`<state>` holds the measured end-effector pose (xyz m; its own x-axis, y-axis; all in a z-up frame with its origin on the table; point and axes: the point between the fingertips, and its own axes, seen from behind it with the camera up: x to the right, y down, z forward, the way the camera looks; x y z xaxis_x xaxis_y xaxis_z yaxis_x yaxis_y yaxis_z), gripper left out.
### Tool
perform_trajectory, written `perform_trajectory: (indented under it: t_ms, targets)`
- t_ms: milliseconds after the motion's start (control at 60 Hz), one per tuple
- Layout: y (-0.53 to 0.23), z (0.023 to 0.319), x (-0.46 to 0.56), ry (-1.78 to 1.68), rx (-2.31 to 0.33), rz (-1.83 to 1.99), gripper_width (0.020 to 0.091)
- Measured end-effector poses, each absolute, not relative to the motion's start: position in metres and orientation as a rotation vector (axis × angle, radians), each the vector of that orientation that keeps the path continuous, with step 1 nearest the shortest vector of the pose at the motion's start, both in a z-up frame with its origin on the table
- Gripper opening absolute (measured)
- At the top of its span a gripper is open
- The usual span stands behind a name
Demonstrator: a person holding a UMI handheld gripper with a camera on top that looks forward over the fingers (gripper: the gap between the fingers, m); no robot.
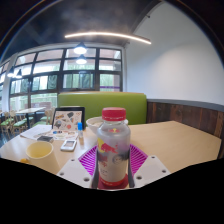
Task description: Pour water
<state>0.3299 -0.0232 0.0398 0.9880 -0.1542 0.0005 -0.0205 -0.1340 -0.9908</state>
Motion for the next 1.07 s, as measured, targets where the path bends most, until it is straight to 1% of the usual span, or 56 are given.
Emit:
perform_trajectory:
  t_ms: [100,133,183,217,283,317,350,367,383,400,417,500,533,650,667,683,767,783,883,900,1067]
  targets:
    - [-0.032,0.044,0.336,0.139,-1.708,-0.113,0.0406]
    - [-0.025,0.039,0.330,0.137,-1.709,-0.121,0.0406]
    - [-0.026,0.041,0.333,0.145,-1.711,-0.119,0.0422]
    - [-0.027,0.040,0.331,0.152,-1.715,-0.118,0.0476]
    - [-0.031,0.040,0.331,0.153,-1.748,-0.112,0.0553]
    - [-0.037,0.028,0.333,0.158,-1.815,-0.118,0.0635]
    - [-0.045,0.020,0.331,0.162,-1.870,-0.119,0.0783]
    - [-0.048,0.020,0.329,0.161,-1.879,-0.118,0.0858]
    - [-0.052,0.023,0.328,0.158,-1.877,-0.121,0.0851]
    - [-0.047,0.023,0.329,0.153,-1.868,-0.119,0.0822]
    - [-0.067,0.035,0.329,0.146,-1.860,-0.126,0.0802]
    - [-0.088,0.048,0.318,0.127,-1.862,-0.146,0.0821]
    - [-0.114,0.065,0.314,0.124,-1.857,-0.146,0.0820]
    - [-0.152,0.095,0.291,0.118,-1.817,-0.132,0.0821]
    - [-0.155,0.106,0.290,0.115,-1.818,-0.126,0.0820]
    - [-0.181,0.116,0.282,0.116,-1.813,-0.125,0.0820]
    - [-0.207,0.134,0.259,0.095,-1.789,-0.101,0.0824]
    - [-0.225,0.143,0.251,0.087,-1.783,-0.097,0.0820]
    - [-0.250,0.159,0.226,0.043,-1.753,-0.082,0.0820]
    - [-0.265,0.164,0.220,0.042,-1.750,-0.081,0.0821]
    - [-0.305,0.173,0.195,0.024,-1.732,-0.062,0.0822]
